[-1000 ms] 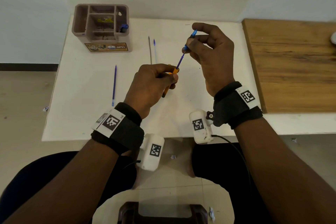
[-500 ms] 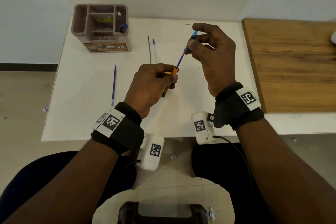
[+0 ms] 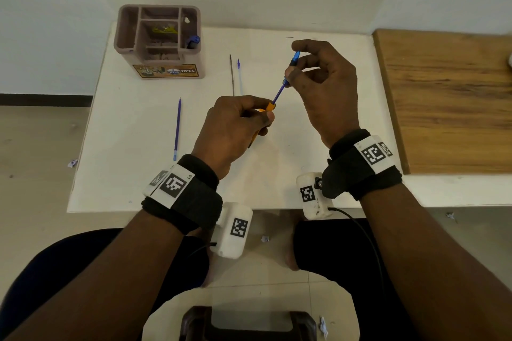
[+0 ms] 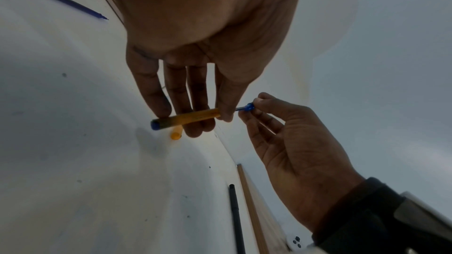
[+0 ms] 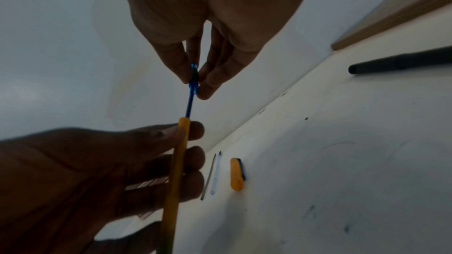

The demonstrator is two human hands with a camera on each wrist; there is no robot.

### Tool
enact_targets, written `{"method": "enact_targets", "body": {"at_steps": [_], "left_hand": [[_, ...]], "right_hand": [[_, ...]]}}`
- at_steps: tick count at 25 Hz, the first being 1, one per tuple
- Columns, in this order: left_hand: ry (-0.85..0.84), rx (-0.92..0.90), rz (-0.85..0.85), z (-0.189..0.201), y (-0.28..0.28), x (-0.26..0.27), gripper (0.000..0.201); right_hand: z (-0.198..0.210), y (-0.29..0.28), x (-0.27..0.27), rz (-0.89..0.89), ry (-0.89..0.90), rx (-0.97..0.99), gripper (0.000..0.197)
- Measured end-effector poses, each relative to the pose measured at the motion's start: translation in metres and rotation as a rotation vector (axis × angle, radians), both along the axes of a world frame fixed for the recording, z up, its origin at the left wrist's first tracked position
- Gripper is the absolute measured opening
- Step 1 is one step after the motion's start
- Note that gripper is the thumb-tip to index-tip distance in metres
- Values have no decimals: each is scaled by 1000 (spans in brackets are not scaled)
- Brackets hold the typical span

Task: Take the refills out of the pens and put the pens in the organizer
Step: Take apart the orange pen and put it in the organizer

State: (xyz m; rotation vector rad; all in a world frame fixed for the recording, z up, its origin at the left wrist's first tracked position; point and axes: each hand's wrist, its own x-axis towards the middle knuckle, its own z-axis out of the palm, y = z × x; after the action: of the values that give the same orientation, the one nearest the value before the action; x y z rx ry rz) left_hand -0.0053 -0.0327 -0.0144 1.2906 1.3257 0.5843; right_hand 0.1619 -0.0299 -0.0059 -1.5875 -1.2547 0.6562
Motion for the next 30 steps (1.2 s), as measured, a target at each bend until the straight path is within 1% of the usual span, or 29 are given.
{"method": "enact_targets", "body": {"at_steps": [2,6,11,13,16,18,21,24,27,29,30], "left_hand": [[3,7,3,0,0,0,31],[3,19,13,0,0,-1,31],[-10,34,34,1,1,0,30],[-11,47,35,0,1,-1,30],[-12,67,39,0,2,-3,30],[-6,84,37,-2,3,-4,30],[-1,130,34,-2,3,-5,29],[-1,182,17,-2,1,-3,27],[-4,168,8,-2,0,-2,26],[-18,138,21,-1,1,-1,28],[-19,127,26,-2,1,-1,28]], "right_hand": [[-1,-1,-2,7,-30,8,33],[0,-1,-4,0,36,-36,32],[-4,-2,-9,60,-25,-128,34],[-5,-1,-11,76,-26,-146,31],[-6,-1,-10,101,-29,-175,18],[-6,-1,-10,127,-33,-202,15],[-4,-2,-11,141,21,-229,20],[-2,-2,-10,113,30,-245,35],[2,-2,-14,82,28,-320,50],[6,-2,-14,37,121,-399,49],[9,-2,-14,35,187,-409,44]]}}
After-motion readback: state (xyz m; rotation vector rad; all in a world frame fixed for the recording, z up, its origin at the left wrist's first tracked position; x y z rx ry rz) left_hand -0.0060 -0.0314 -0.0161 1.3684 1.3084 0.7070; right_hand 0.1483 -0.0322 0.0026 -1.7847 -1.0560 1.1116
